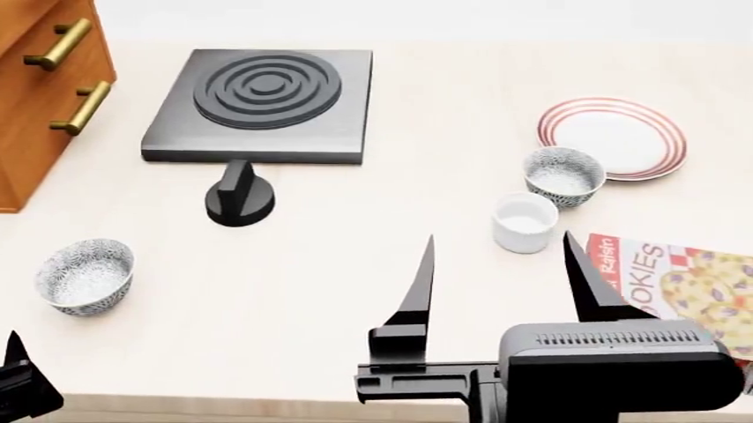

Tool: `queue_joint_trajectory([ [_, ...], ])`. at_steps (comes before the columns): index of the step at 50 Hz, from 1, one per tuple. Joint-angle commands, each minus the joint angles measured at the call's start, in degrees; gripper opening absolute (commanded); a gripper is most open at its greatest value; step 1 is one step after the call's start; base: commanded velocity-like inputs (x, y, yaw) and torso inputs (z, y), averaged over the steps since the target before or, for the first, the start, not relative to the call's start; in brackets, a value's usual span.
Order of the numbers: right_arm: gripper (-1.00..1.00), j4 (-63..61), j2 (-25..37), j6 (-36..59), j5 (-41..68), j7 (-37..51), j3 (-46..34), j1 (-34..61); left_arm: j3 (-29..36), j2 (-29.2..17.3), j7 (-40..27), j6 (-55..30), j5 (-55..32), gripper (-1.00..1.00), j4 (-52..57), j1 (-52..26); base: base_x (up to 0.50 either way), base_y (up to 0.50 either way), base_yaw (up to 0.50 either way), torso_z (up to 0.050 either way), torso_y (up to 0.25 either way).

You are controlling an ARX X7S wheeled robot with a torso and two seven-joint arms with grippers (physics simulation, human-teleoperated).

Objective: Pick the akita bowl between the plate and the ramekin and place it on the plate.

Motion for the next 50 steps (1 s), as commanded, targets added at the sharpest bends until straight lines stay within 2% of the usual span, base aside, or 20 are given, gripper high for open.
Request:
queue_joint_trajectory([
  [1,1.00,0.2,0.3,-0.2,0.7,0.3,0.3,-0.1,0.2,-0.1,-0.1,0.3,-0.1,1.00,-0.3,0.0,0.00,-0.14,0.00,0.000,0.000],
  [50,1.00,-0.3,1.4,-0.6,2.9,2.0,0.1,0.0,1.1,-0.7,-1.0,0.4,-0.9,1.00,0.3,0.4,0.00,-0.14,0.00,0.000,0.000],
])
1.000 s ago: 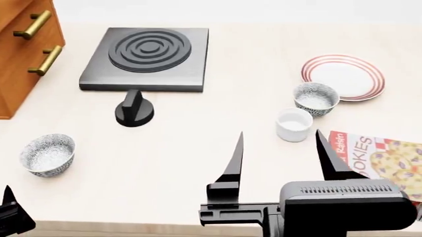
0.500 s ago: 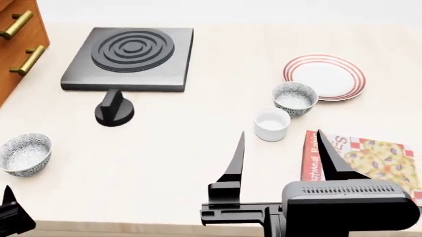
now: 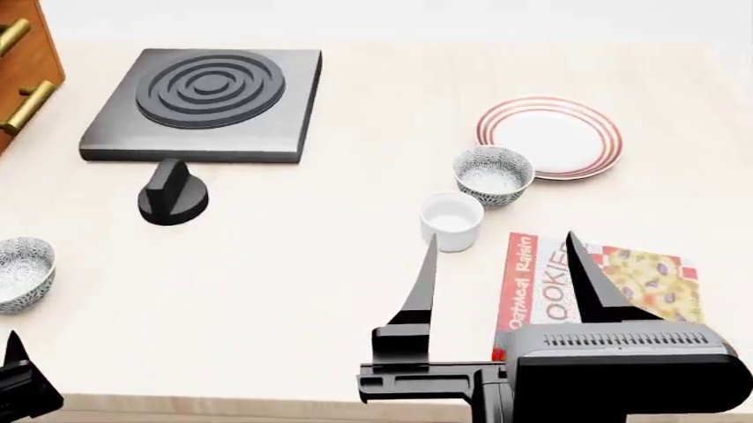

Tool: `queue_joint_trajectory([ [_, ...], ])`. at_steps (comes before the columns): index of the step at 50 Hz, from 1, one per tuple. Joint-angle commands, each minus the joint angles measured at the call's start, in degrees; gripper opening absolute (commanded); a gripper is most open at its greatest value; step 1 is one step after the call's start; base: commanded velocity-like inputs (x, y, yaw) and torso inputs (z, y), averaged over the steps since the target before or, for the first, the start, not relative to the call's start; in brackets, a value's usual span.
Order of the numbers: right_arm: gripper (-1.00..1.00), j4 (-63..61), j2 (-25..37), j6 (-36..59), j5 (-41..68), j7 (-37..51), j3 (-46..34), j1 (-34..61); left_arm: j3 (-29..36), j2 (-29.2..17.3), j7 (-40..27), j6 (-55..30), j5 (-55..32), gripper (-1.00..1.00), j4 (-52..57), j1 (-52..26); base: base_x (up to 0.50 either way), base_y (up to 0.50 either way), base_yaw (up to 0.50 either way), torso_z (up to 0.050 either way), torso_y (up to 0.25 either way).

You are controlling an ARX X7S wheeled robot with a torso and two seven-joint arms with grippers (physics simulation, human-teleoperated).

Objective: Pick the akita bowl between the plate and the ramekin and place it on the plate.

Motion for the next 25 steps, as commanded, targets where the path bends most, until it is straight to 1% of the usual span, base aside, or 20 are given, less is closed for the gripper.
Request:
queue_joint_trajectory([
  [1,1.00,-0.1,0.3,-0.2,0.3,0.4,-0.2,-0.1,0.2,-0.1,-0.2,0.0,-0.2,1.00,0.3,0.3,0.00,-0.15,0.00,0.000,0.000],
  [25,1.00,-0.1,0.9,-0.3,1.2,1.2,-0.4,0.1,0.6,-0.4,-0.2,0.8,-0.4,1.00,-0.9,-0.2,0.00,-0.16,0.00,0.000,0.000],
])
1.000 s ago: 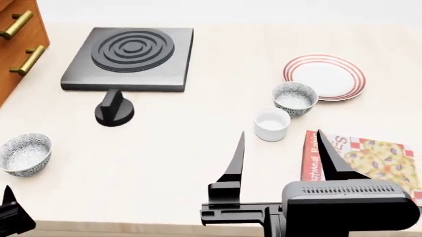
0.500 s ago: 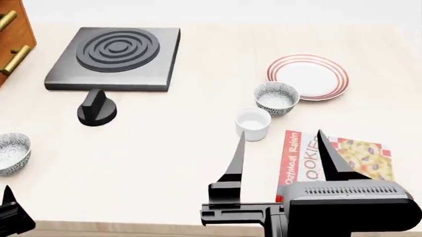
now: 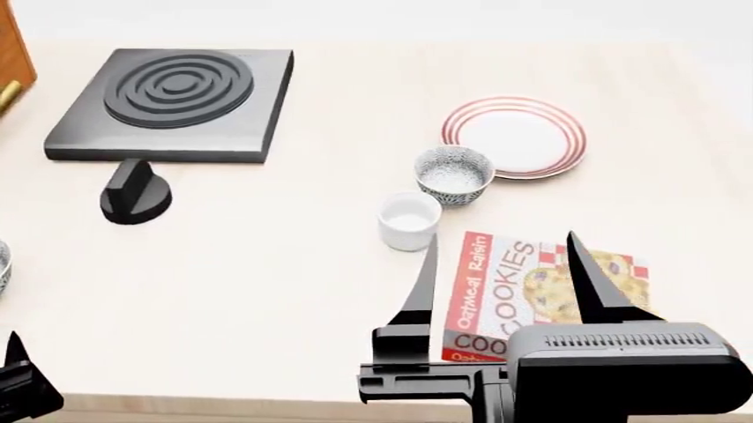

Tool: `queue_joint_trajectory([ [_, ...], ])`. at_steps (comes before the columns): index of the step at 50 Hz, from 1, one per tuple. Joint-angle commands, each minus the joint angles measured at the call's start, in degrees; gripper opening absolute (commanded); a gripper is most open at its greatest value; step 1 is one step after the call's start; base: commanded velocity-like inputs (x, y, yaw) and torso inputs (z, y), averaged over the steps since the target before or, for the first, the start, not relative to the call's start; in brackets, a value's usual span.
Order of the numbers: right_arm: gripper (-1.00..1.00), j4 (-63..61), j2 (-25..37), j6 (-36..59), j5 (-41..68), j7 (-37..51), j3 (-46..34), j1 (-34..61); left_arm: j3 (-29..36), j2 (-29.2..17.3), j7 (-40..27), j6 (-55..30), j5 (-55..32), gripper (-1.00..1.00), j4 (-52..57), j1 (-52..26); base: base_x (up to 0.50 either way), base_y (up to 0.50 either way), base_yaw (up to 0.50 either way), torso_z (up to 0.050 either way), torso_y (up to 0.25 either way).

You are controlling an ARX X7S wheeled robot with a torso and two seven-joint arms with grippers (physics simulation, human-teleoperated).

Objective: Pick the akita bowl between the plate and the ramekin and place it on the plate.

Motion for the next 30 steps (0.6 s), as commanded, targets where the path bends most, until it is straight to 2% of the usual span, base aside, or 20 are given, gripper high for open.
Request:
queue_joint_trajectory([
  [1,1.00,-0.2,0.3,0.1,0.4,0.4,-0.1,0.1,0.2,-0.2,-0.1,0.0,-0.2,1.00,0.0,0.0,0.00,-0.16,0.00,0.000,0.000],
  [18,1.00,0.4,0.7,-0.5,0.7,0.9,-0.4,0.2,0.5,-0.4,-0.6,-0.4,-0.6,1.00,0.6,0.1,0.00,-0.16,0.00,0.000,0.000],
  [30,1.00,0.3,1.2,-0.7,0.6,1.4,-0.8,0.2,0.7,-0.5,-0.6,-0.1,-0.7,1.00,0.5,0.2,0.00,-0.01,0.00,0.000,0.000],
])
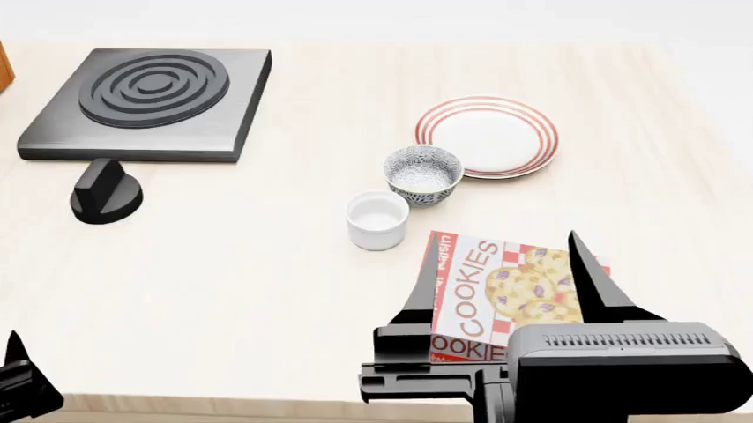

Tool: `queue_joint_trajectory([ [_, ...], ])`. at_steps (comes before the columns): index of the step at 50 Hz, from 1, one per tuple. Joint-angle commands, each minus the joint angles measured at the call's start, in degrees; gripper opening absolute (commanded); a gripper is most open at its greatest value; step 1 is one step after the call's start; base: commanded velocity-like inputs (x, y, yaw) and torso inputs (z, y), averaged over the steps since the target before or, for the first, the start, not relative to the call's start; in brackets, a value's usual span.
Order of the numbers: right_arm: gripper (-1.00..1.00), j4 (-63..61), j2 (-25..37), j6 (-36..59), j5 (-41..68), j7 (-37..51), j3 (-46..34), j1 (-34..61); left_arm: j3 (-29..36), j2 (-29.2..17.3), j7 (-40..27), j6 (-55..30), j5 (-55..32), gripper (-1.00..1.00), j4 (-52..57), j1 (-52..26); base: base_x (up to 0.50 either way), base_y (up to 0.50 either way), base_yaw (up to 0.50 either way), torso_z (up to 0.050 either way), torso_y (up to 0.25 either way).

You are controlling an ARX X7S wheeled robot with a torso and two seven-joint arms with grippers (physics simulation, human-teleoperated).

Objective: Pick the akita bowl between the plate and the ramekin and place it on the plate.

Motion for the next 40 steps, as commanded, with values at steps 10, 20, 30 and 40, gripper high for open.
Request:
queue_joint_trajectory([
  [10,1.00,0.0,0.5,0.3,0.9,0.4,-0.4,0.2,0.3,-0.2,-0.3,0.3,-0.2,1.00,0.0,0.2,0.00,0.00,0.00,0.000,0.000],
  [20,1.00,0.7,0.6,-0.2,1.3,0.5,-0.4,0.2,0.5,-0.2,-0.3,0.5,-0.3,1.00,-0.5,-0.1,0.07,0.00,0.00,0.000,0.000],
  [30,1.00,0.6,0.8,-0.1,1.5,0.9,-0.6,0.3,0.6,-0.3,-0.3,0.8,-0.4,1.00,-0.9,-0.2,0.12,0.00,0.00,0.000,0.000],
  [40,1.00,0.8,1.0,-0.5,1.8,1.1,-0.7,0.3,0.8,-0.5,-0.5,0.7,-0.6,1.00,-0.5,0.0,0.13,0.00,0.00,0.000,0.000],
])
